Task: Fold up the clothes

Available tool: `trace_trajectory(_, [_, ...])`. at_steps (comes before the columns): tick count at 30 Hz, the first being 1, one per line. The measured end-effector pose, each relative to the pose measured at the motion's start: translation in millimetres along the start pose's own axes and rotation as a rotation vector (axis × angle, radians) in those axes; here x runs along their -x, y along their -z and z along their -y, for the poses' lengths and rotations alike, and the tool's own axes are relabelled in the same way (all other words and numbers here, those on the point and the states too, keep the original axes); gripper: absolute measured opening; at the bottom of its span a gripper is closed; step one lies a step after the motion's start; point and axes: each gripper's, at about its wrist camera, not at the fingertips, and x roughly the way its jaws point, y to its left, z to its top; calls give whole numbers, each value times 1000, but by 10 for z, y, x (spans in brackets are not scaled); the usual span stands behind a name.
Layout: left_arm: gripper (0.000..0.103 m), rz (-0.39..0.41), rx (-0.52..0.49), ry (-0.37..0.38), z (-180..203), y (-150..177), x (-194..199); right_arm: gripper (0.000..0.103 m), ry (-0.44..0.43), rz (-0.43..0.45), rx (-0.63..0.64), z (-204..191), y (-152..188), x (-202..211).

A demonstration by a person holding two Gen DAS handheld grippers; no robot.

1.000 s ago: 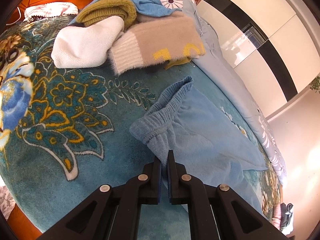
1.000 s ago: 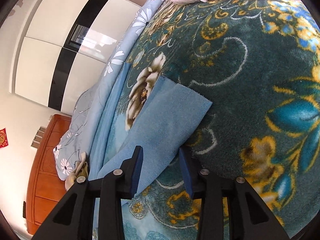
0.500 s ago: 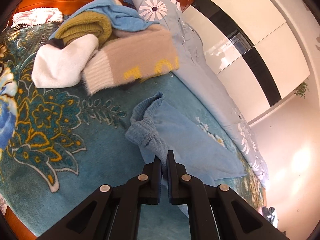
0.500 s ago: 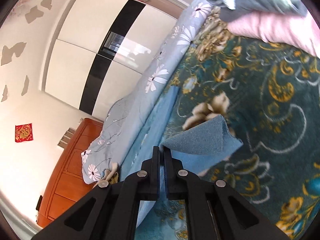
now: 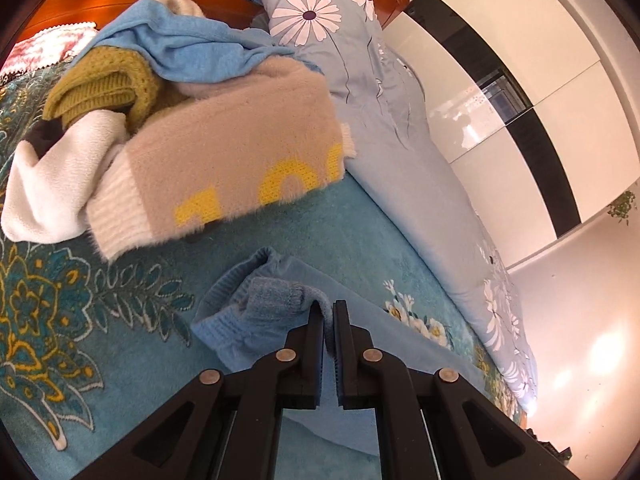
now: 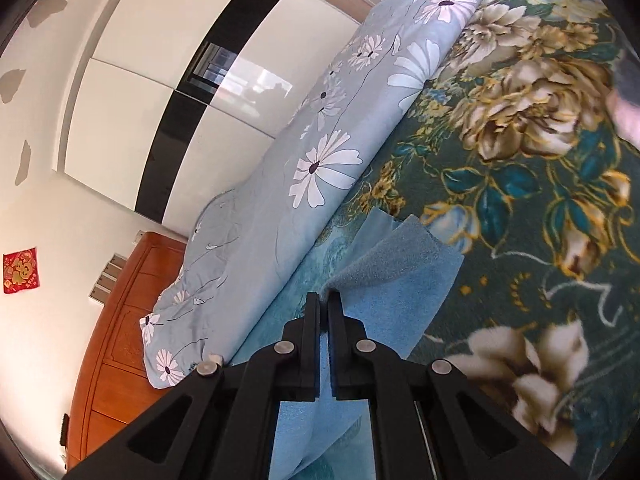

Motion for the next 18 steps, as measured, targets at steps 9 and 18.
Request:
trace_trajectory(9, [6, 6, -19, -156, 12, -212, -736, 3, 161, -121, 121, -273, -424, -1345])
trace_trajectory(18, [11, -12, -50, -215, -23, -246, -1095, 3, 320, -211, 154, 3, -385, -2177])
